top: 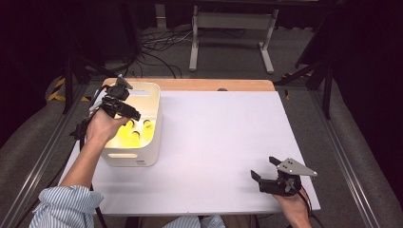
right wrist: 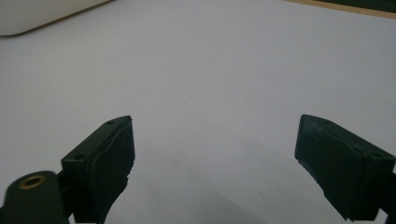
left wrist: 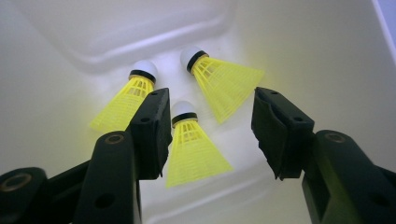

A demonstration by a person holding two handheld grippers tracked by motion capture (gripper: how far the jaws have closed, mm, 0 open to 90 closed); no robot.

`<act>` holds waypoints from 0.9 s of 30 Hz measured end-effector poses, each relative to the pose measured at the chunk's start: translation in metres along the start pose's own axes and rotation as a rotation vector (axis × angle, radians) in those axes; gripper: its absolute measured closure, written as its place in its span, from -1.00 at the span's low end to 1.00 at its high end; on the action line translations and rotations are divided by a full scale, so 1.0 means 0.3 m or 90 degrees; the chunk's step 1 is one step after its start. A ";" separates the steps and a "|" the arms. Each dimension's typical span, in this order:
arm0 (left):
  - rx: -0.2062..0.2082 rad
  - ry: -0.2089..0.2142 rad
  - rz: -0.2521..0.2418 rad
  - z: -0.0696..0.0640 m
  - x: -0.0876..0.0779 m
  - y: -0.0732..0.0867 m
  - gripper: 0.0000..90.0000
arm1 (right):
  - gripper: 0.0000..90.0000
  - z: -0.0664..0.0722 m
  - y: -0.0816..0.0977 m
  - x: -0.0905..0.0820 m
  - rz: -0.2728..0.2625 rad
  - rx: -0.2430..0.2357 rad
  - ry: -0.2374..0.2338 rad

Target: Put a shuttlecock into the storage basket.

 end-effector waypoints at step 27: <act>0.010 -0.016 -0.004 0.034 -0.077 0.035 -0.01 | -0.72 0.000 0.000 0.000 -0.001 -0.001 0.000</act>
Point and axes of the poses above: each handheld gripper's, and its own axes: x roughly forward along the jaws, y roughly out of its underside, z roughly to its left, the point moved 2 cm from there along x, roughly forward along the jaws, and after that the axes turned 1 degree about -x, right-handed, at the moved point
